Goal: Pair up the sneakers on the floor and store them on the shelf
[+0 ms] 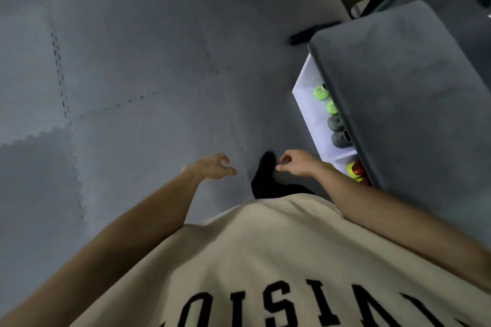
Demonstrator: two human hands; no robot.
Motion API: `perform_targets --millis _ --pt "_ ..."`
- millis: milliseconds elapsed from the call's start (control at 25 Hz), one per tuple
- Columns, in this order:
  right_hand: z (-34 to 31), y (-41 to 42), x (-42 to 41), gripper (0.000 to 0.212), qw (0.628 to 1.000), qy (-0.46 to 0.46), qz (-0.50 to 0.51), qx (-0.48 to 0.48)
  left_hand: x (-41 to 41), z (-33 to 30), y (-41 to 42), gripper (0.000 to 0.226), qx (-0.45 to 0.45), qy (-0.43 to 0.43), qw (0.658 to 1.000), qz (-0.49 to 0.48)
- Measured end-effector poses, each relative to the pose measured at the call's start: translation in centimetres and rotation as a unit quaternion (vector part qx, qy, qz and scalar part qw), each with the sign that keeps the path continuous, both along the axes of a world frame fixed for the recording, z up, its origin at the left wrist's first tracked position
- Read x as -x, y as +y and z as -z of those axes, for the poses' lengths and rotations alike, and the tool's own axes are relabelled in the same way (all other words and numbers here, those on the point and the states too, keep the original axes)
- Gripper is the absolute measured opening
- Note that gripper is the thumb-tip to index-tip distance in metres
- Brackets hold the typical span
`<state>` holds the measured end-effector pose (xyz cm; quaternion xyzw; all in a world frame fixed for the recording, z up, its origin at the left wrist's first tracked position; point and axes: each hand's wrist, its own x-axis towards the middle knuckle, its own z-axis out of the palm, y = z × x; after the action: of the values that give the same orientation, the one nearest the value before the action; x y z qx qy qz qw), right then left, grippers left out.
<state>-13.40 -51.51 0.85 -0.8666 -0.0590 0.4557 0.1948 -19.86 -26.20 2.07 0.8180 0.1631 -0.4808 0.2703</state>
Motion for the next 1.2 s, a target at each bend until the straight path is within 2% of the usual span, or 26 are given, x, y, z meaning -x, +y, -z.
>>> perform_targets --millis 160,320,560,760,880,1080,1200 --pt "-0.9 2.7 -13.0 0.038 0.999 0.007 -0.047 0.011 -13.0 -1.7 2.6 0.058 -0.011 -0.019 0.999 -0.032" --pt "-1.5 6.6 -24.3 0.039 0.998 0.004 -0.058 0.004 -22.4 -2.0 6.3 0.053 -0.031 -0.029 0.997 -0.059" --pt "0.6 15.2 -40.2 0.039 0.997 0.012 -0.070 0.014 -38.4 -1.3 14.9 0.052 -0.028 -0.003 0.999 -0.034" --pt "-0.6 22.8 -53.6 0.034 1.000 0.011 0.001 0.026 -53.4 -2.7 23.9 0.056 -0.020 -0.006 1.000 0.015" --pt "-1.7 26.6 -62.0 0.033 0.999 -0.013 0.046 0.010 -62.8 -3.6 28.5 0.049 -0.019 -0.022 0.999 0.037" --pt "-0.9 30.5 -74.3 0.030 0.997 -0.016 0.080 0.009 -76.4 -2.8 32.8 0.047 -0.017 -0.025 0.998 0.055" --pt "0.5 32.1 -82.8 0.035 0.998 0.001 0.050 0.024 -85.4 -1.4 34.5 0.050 -0.024 -0.020 0.997 0.077"
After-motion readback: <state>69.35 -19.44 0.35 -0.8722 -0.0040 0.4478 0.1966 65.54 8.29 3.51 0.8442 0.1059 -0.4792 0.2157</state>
